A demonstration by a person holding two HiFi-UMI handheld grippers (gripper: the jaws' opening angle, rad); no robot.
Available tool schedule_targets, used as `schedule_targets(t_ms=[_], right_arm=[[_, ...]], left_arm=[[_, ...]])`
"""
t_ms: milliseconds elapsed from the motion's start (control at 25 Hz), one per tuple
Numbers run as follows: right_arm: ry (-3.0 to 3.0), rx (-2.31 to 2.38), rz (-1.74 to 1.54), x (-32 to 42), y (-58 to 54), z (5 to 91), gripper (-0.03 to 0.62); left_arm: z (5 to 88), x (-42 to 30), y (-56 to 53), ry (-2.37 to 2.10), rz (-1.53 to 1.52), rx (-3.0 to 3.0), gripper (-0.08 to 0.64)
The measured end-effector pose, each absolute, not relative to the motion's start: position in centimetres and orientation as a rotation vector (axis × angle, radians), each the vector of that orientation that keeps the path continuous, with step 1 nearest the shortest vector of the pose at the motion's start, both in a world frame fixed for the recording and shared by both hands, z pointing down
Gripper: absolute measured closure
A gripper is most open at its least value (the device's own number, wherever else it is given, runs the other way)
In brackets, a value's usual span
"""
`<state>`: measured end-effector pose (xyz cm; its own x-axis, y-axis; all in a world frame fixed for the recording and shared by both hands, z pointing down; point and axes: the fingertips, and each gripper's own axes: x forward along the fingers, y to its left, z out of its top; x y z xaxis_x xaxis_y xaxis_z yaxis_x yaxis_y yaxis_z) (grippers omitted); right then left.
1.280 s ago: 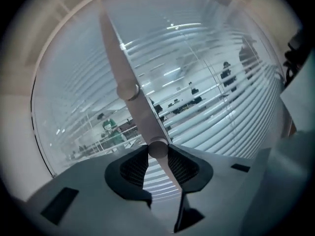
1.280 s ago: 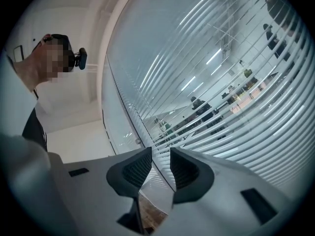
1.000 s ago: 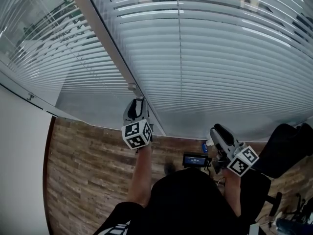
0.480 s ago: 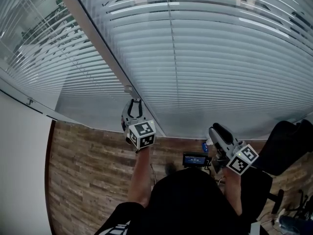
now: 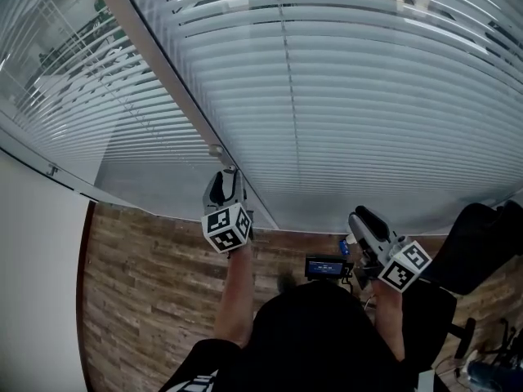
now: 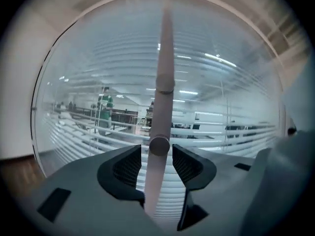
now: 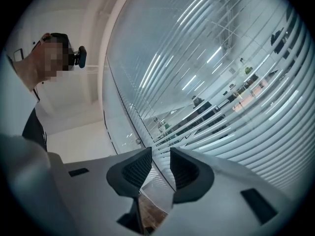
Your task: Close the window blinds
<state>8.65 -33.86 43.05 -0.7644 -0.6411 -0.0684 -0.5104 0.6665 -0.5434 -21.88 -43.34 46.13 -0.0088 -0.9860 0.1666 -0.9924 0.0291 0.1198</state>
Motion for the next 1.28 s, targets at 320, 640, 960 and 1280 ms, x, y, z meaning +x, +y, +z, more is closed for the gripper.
schedule_targets(t_ms=[320, 640, 960, 1280], right_arm=[[2.619, -0.955, -0.744, 9.0, -33.9, 43.1, 0.491], [2.619, -0.942, -0.739, 9.2, -33.5, 43.5, 0.489], [2.626, -0.948, -0.742, 9.0, -33.6, 42.9, 0.491], [2.616, -0.963, -0.742, 9.8, -33.0, 43.4, 0.491]], left_arm=[[46.4, -22.3, -44.4, -2.132, 0.198, 2.081, 0.422], [46.4, -21.2, -44.3, -2.45, 1.111, 2.117, 0.422], [45.8, -22.7, -43.7, -2.048, -0.107, 2.026, 0.389], [45.8, -22.1, -43.7, -2.12, 0.05, 2.051, 0.423]])
